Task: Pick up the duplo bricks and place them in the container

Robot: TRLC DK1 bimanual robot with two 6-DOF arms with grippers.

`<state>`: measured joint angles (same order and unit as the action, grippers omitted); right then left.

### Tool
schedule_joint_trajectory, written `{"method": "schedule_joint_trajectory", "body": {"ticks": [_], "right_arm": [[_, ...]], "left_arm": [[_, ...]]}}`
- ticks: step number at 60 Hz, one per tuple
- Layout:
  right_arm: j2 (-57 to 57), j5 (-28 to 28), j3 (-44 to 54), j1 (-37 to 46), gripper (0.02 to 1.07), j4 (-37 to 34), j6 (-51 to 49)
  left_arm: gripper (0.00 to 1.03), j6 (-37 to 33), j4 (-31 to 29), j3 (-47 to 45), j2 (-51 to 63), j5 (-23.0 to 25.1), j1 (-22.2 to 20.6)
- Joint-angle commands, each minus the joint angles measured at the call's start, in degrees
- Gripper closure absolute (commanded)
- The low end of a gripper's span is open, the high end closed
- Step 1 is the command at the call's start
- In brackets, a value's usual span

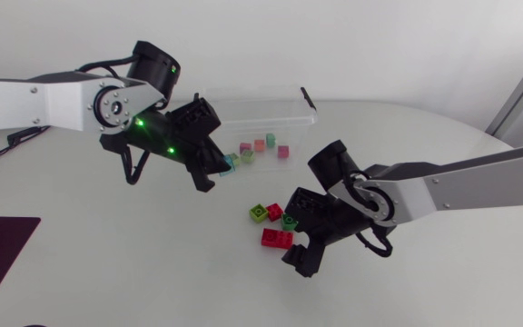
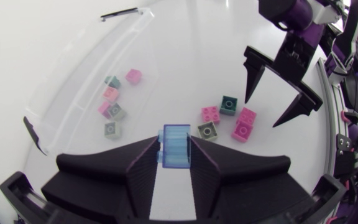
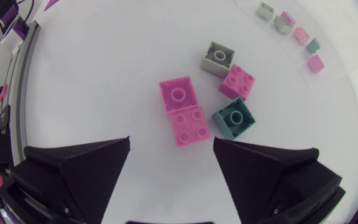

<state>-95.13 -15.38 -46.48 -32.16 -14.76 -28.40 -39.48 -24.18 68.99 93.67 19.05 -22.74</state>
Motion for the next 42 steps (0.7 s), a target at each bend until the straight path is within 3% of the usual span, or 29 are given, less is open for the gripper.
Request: {"method": "schedule_joint_trajectory", "body": {"ticks": [1, 8, 18, 27, 33, 38, 42], "right_arm": [[-2.25, 0.26, -1.69, -0.71, 0.12, -1.06, -2.01], [-4.18, 1.4, -3.18, -0.71, 0.12, -1.32, -3.68], [-6.73, 1.4, -6.08, -0.62, 0.12, -2.81, -5.52], [-9.37, 1.4, -7.93, -0.01, 0.23, -3.34, -6.67], [-10.78, 1.4, -8.36, 0.17, 0.37, -3.43, -7.28], [-10.95, 1.4, -7.93, 0.26, 0.59, -3.52, -7.81], [-10.42, 1.4, -7.31, 0.26, 0.66, -3.52, -7.9]], "left_arm": [[0.84, 0.37, -0.95, 2.9, -1.29, 0.2, 1.3], [0.84, 1.78, -0.78, 5.98, -1.38, 0.38, 2.53], [0.84, 6.61, 5.38, 8.0, -1.65, 0.38, 3.85], [0.84, 9.95, 10.56, 9.14, -0.59, 0.38, 4.64], [0.84, 12.59, 14.08, 10.2, 1.17, 0.29, 5.16], [0.84, 14.7, 16.8, 11.25, 2.84, 0.29, 5.16], [0.84, 15.75, 18.21, 12.13, 4.15, 0.02, 5.08]]}}
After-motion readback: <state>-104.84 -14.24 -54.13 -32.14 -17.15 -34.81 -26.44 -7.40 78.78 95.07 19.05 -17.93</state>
